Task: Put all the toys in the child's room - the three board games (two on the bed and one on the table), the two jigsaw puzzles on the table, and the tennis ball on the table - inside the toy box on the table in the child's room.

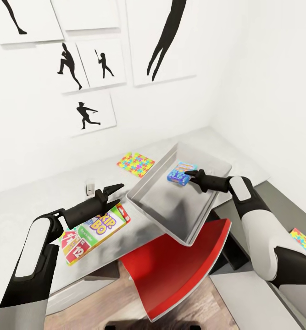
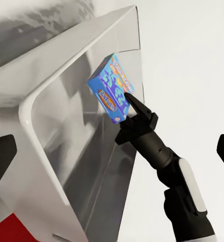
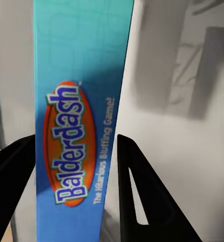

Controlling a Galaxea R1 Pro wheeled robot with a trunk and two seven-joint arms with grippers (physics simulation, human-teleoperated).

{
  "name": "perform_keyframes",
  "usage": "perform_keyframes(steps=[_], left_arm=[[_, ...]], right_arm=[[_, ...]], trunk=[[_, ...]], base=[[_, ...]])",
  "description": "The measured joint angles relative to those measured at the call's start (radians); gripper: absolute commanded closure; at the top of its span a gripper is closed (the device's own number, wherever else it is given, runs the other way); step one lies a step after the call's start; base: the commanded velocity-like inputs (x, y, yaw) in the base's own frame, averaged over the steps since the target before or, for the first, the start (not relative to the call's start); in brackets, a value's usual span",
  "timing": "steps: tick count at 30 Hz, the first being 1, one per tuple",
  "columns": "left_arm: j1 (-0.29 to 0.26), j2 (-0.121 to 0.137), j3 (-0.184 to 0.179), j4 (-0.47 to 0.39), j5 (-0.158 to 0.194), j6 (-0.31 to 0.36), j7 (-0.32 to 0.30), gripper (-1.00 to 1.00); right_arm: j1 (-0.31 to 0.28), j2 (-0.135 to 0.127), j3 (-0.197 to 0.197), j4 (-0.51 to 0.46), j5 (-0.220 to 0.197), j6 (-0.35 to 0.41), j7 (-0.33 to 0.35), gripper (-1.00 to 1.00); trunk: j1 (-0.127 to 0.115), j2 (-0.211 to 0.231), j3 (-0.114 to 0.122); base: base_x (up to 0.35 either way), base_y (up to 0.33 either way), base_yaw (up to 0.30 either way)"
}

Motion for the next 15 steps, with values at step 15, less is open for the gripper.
perform_keyframes(steps=[15], left_arm=[[0.0,0.001,0.001,-0.004,0.001,0.0,-0.002,-1.0]], right_arm=[[-0.023,0.002,0.045,0.0,-0.001,0.0,-0.02,1.0]], trunk=[[0.0,0.0,-0.019]], base=[[0.0,0.0,0.0]])
